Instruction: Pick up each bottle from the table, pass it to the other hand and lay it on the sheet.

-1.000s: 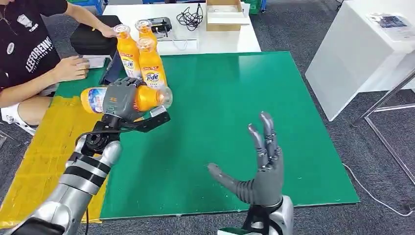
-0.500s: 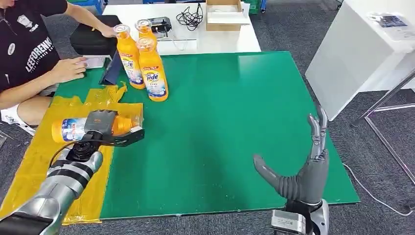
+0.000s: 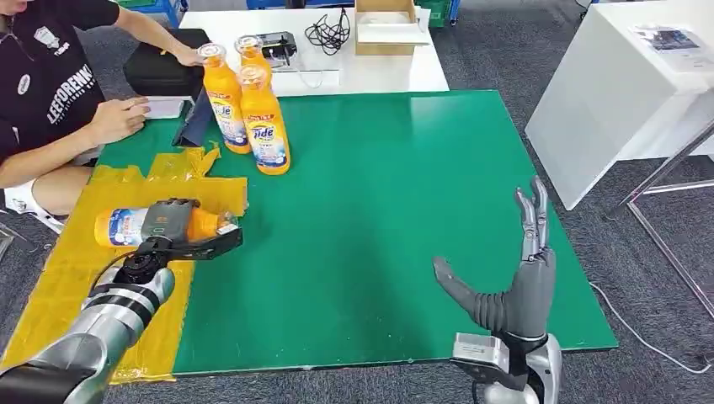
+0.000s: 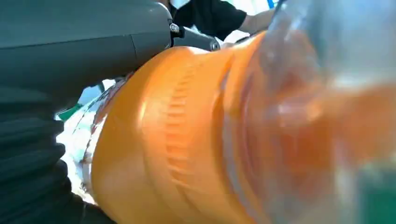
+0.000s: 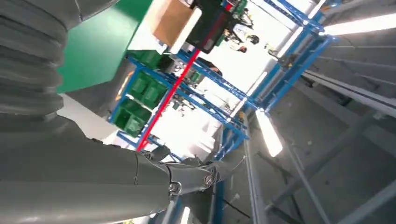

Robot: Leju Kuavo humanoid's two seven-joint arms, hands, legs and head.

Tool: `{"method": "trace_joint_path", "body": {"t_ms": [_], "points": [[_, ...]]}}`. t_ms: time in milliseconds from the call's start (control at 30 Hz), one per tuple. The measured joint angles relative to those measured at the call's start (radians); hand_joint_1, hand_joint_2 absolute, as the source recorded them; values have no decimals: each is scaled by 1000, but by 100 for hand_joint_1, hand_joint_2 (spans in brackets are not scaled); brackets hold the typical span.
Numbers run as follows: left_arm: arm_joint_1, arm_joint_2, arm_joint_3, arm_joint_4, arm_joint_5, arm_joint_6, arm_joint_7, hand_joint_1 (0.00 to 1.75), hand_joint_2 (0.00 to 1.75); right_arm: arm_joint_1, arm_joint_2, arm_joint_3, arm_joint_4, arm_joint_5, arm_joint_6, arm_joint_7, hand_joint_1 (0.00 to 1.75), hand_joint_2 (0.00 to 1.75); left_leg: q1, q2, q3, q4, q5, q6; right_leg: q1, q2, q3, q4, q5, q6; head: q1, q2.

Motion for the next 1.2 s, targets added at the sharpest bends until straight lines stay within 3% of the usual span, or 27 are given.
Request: {"method": "trace_joint_path", "body": {"t_ms": [933,1067,1200], "points": [[109,-36,68,-116,143,67,-127,0,175,18,0,-39,45,-48,21,2,0,175,0,-1,3,0,1,0,0,-1,3,0,0,0,0,0],[178,-42,97,-203,313,145,-282,0,175,23,-2,-43,46,-97,27,-15,0,175,0,1,2,0,0,0,0,0,1,0,0,0,0,0],[297,-60,147,-423,562,190,-490,0,175,42,-5,-48,46,-232,102,-47,0,175,0,1,1,0,-1,-1,0,0,0,0,0,0,0,0]]}}
